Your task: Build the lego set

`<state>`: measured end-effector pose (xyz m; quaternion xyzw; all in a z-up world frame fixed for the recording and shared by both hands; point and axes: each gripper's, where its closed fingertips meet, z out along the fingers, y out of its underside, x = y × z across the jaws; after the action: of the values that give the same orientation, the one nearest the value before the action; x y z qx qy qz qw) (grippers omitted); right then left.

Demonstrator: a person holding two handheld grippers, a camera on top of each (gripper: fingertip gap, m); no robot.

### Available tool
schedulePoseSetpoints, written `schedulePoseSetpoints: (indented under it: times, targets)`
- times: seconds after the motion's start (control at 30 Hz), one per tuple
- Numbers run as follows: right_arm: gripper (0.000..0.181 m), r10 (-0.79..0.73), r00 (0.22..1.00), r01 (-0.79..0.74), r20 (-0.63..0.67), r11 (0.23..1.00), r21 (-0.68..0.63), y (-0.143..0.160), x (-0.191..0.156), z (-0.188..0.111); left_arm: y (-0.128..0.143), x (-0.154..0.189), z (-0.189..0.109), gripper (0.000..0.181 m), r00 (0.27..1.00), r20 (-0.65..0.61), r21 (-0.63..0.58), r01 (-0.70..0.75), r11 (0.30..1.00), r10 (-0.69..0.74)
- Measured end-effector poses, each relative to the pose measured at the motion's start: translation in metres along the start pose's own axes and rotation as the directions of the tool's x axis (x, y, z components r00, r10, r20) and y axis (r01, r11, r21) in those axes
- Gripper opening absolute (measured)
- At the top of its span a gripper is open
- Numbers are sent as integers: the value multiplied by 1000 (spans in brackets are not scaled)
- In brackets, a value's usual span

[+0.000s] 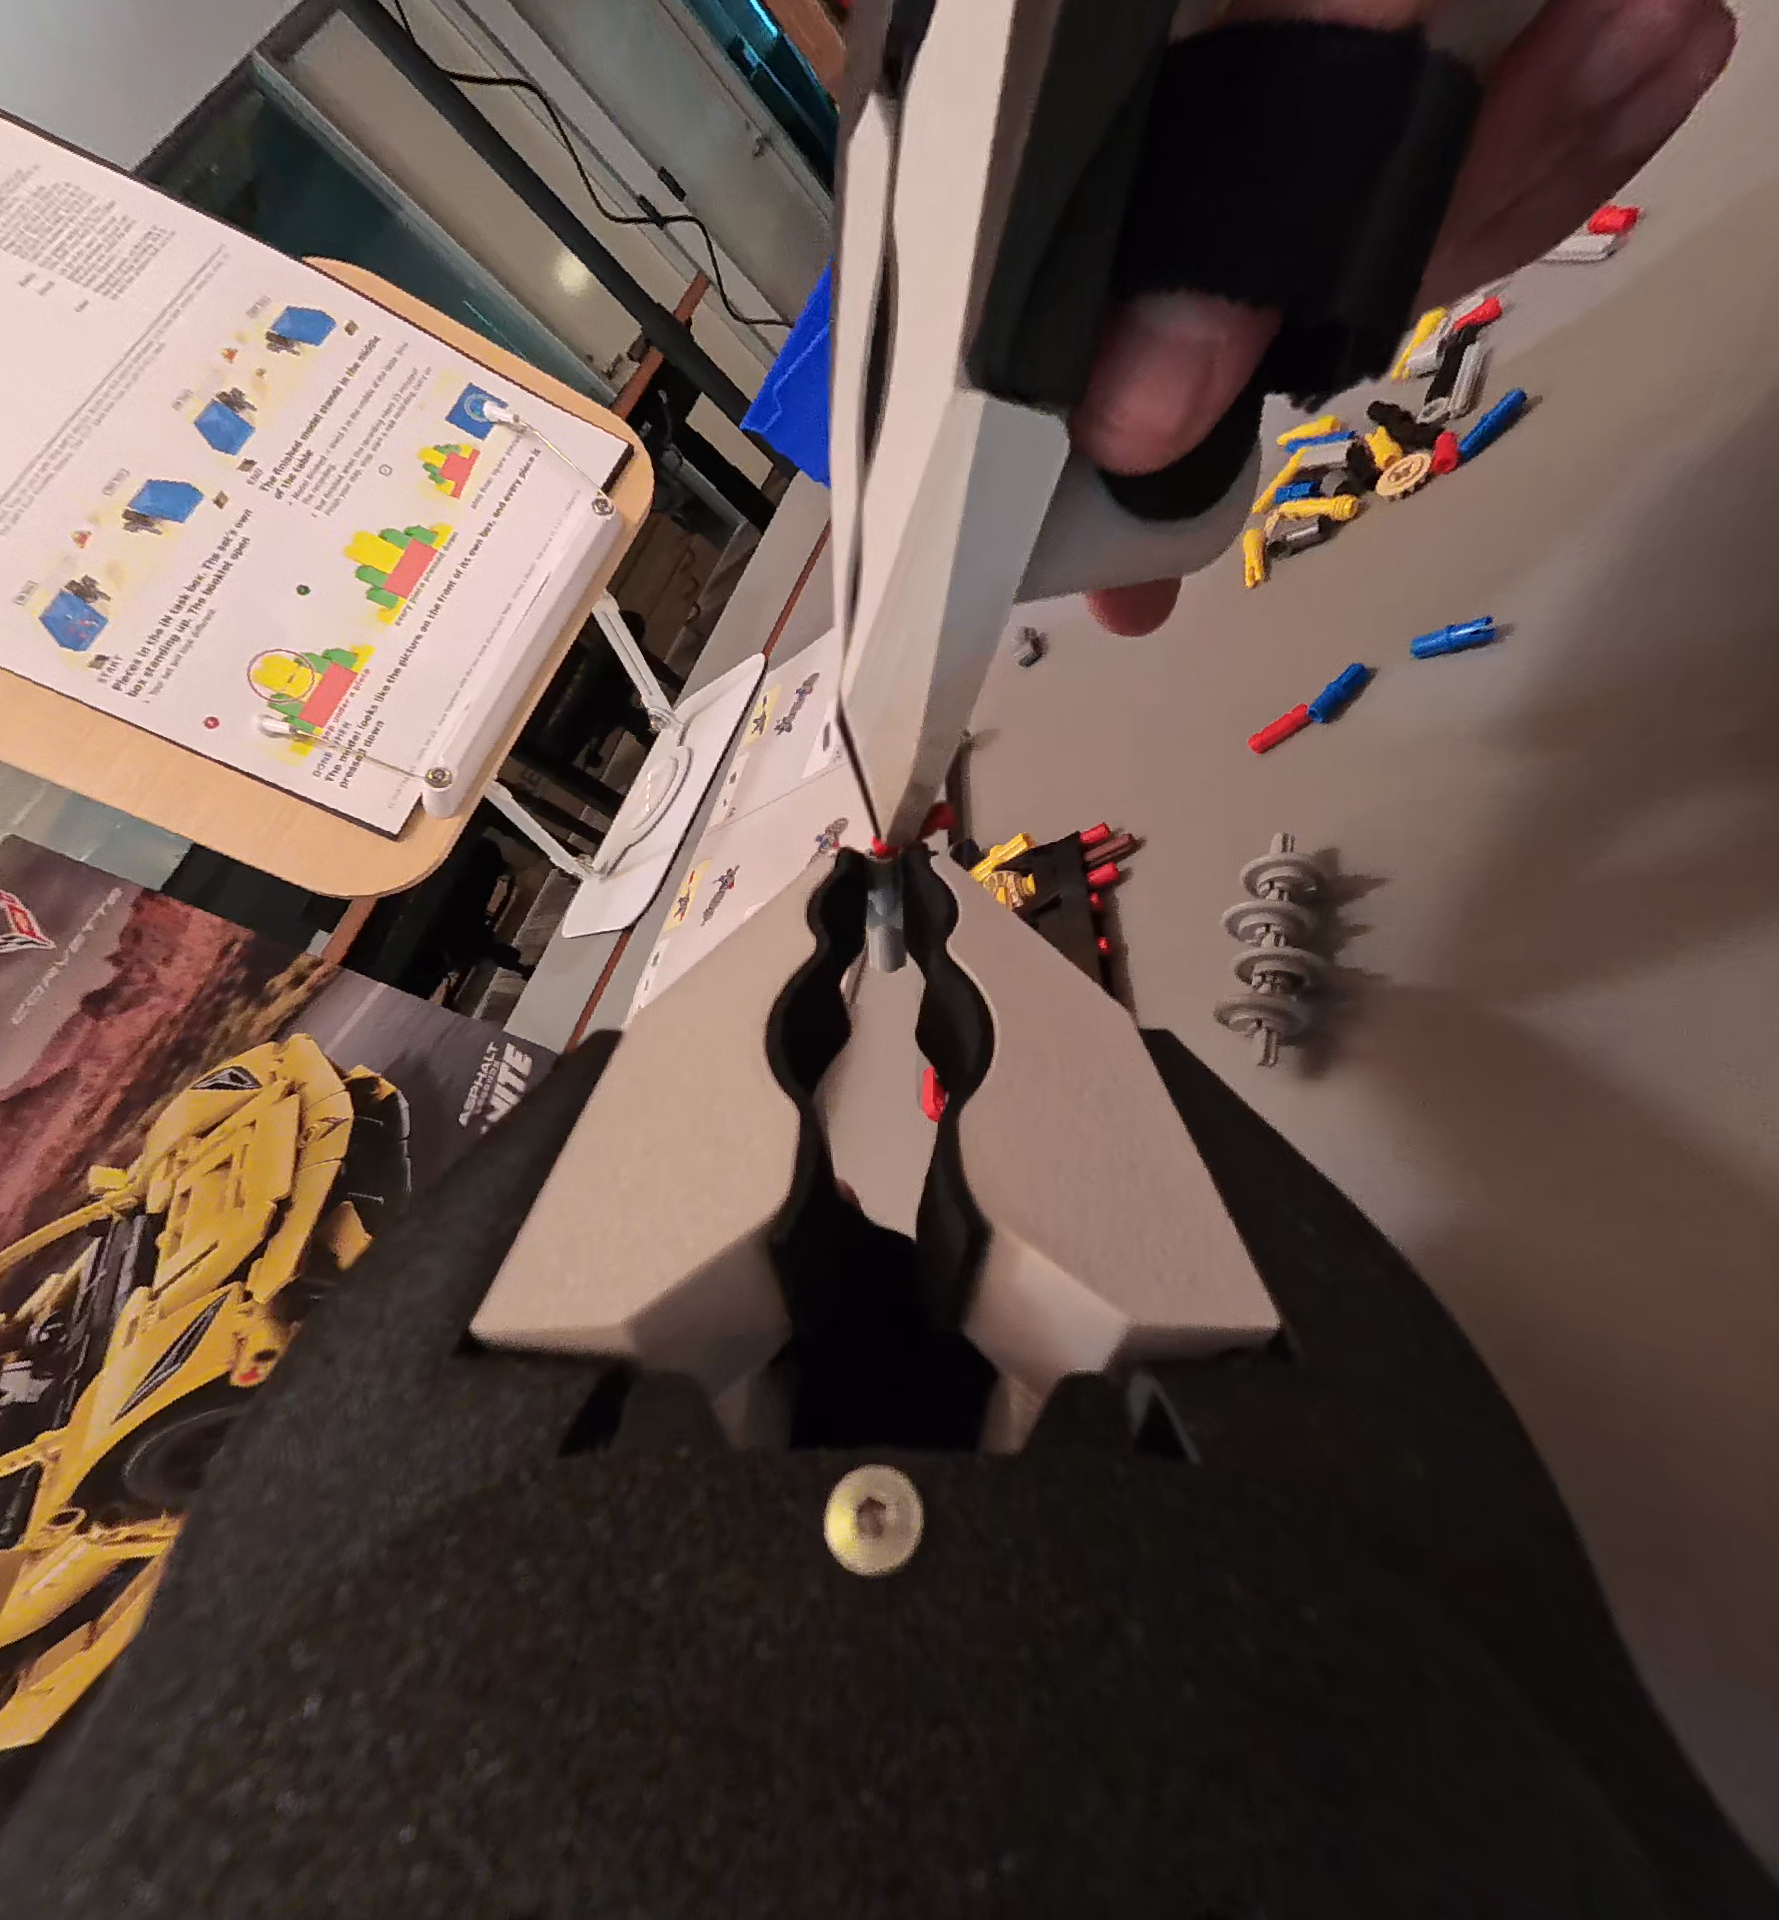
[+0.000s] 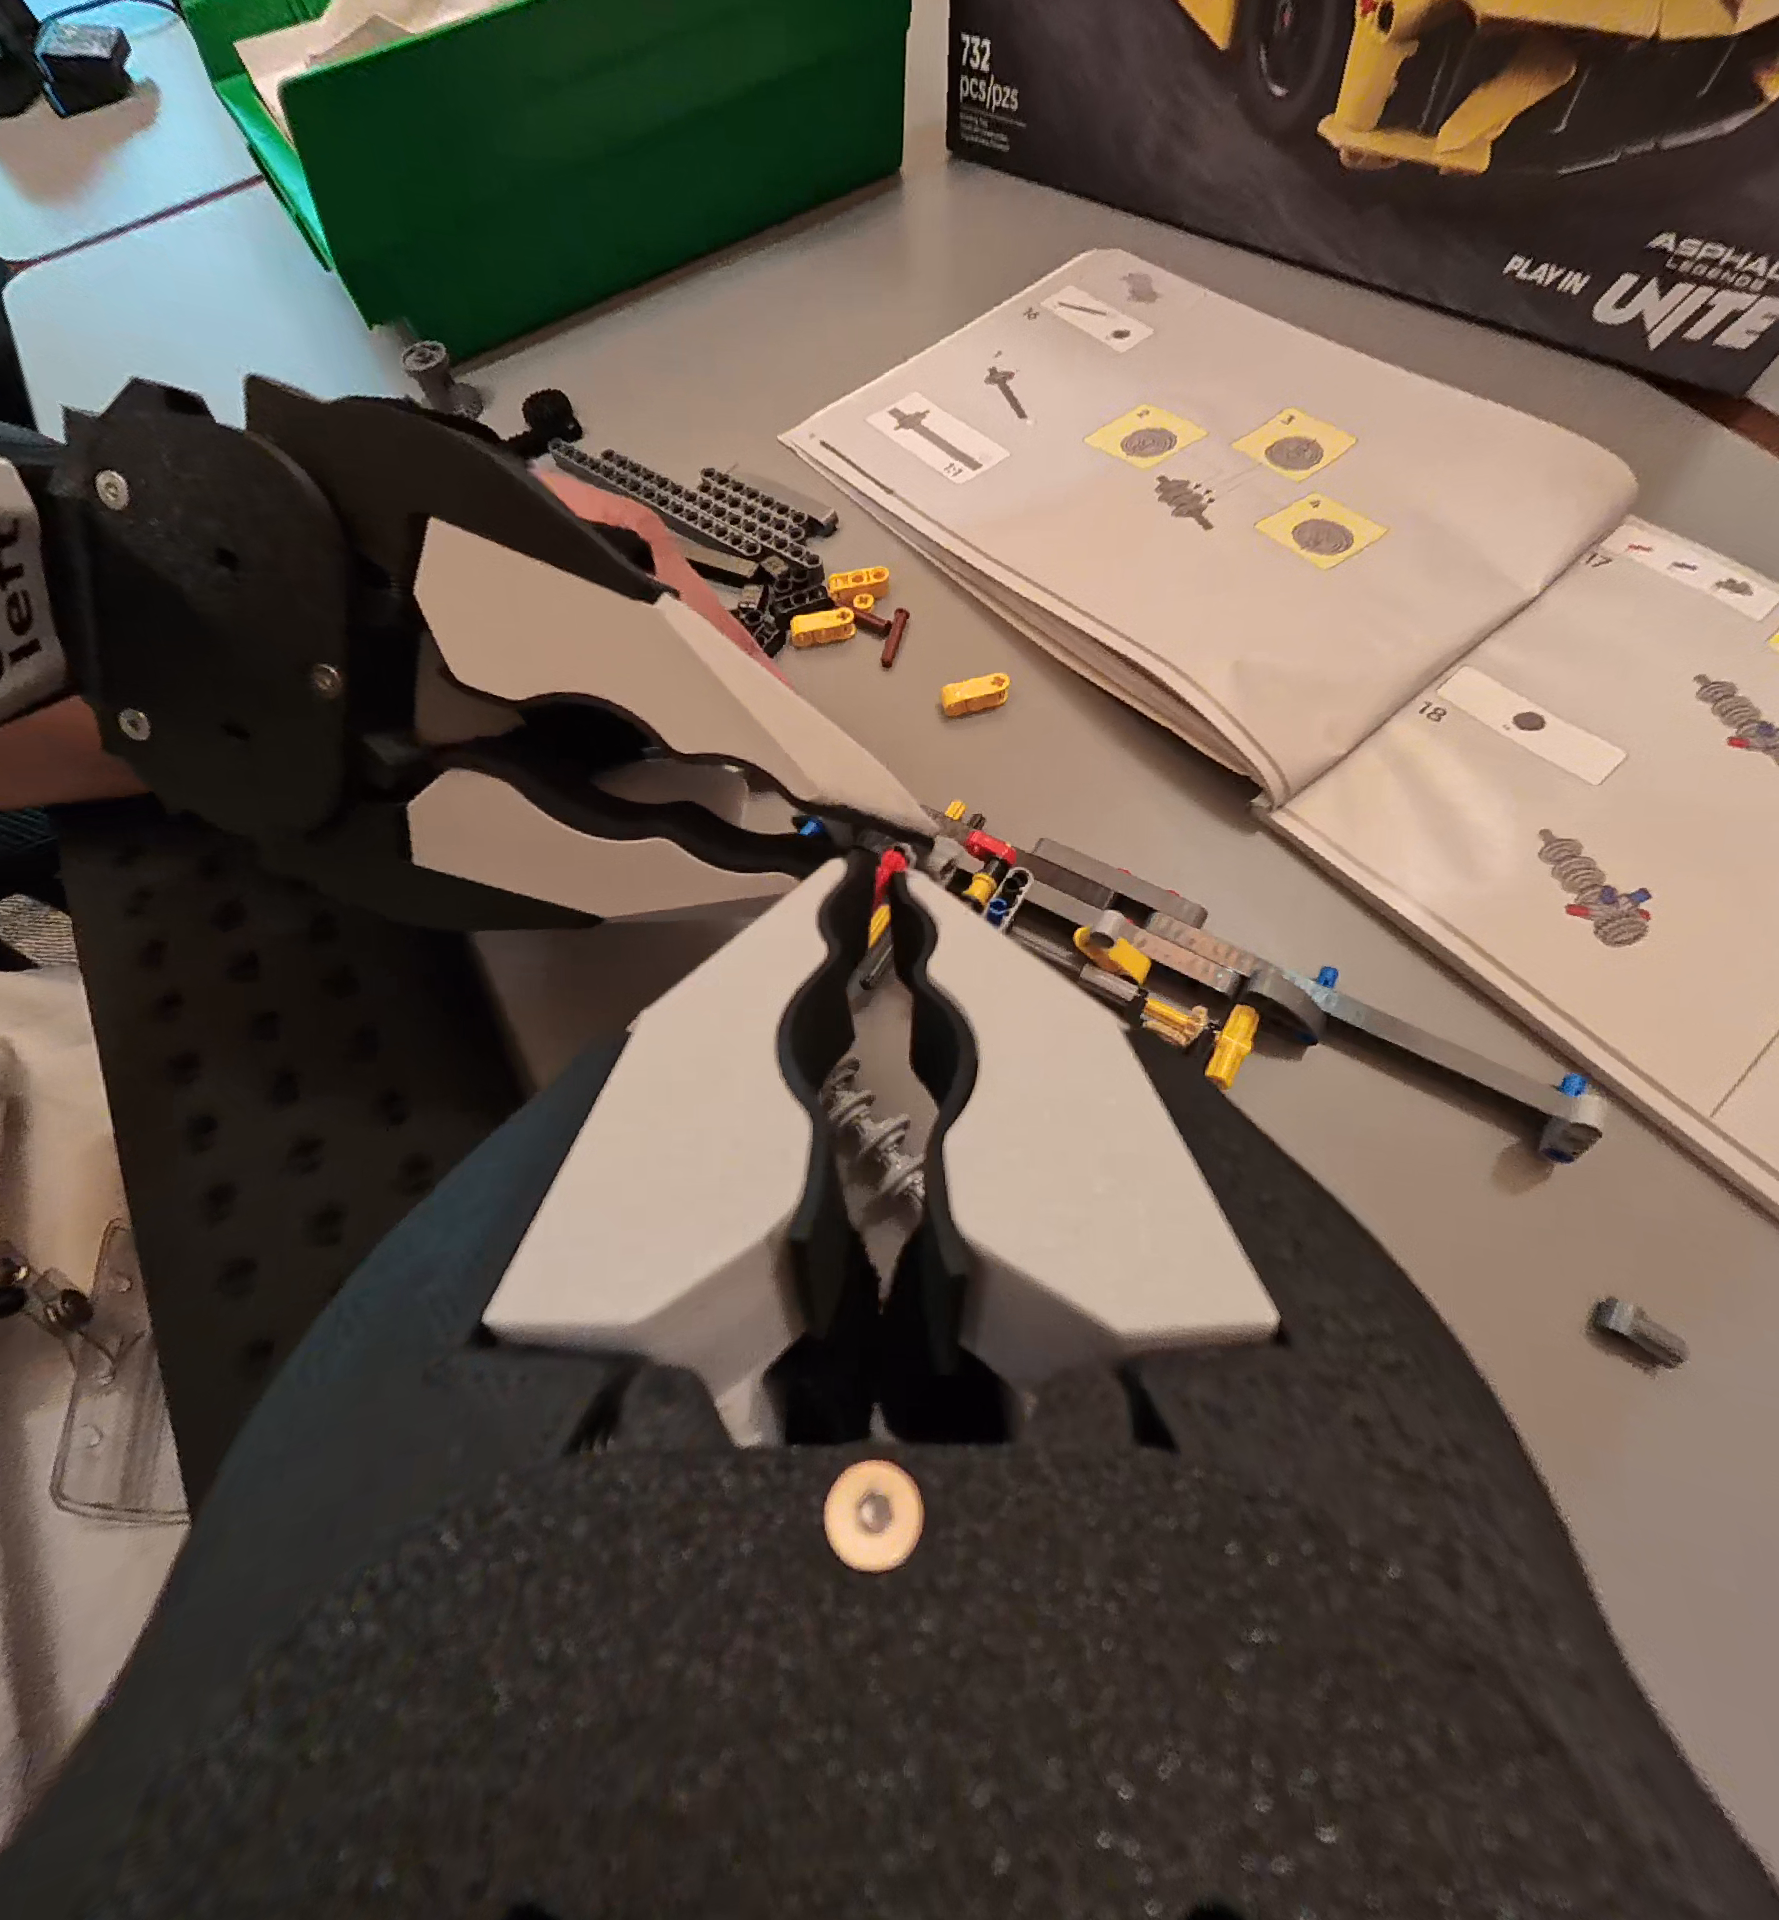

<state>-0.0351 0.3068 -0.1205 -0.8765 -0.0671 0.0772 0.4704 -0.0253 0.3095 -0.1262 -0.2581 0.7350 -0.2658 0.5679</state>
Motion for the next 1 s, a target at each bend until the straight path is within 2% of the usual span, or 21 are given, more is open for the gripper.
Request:
schedulePoseSetpoints:
  times: [0.33, 0.5, 0.57, 0.63, 0.7, 0.77, 0.83, 0.9, 1.0]
  targets:
    - [2, 43, 999, -43, 15, 999, -3, 4, 1, 3, 1, 3, 1, 6, 1000, -9, -5, -11, 1000, 11]
    - [2, 202, 976, -204, 77, 979, 9, 6, 1, 5, 2, 4, 1, 6, 999, -1, -17, -37, 999, 37]
    - [2, 259, 958, -266, 121, 962, 52, 2, 1, 3, 0, 1, 1, 6, 1000, 7, -6, -22, 1000, 22]
    - [2, 300, 943, -312, 142, 948, 71, 3, 4, 2, 3, 2, 3, 5, 999, -21, -12, 29, 1000, -29]
    - [2, 334, 929, -358, 159, 921, 152, -4, 10, -2, 10, 5, 6, 6, 998, -45, -41, 46, 998, -48]
    - [1, 375, 902, -424, 216, 866, 265, -16, 14, -8, 7, 9, 5, 6, 994, -74, -26, 79, 997, -81]
    - [1, 418, 867, -491, 271, 810, 321, -19, 16, -5, -2, 13, 4, 5, 983, -116, 12, 146, 989, -143]
    - [1, 451, 834, -543, 317, 773, 328, -16, 15, 1, -11, 12, 3, 5, 956, -155, 47, 259, 965, -249]
    - [1, 447, 837, -543, 316, 748, 381, -17, 15, 2, -16, 5, 2, 6, 881, -211, 59, 444, 894, -423]
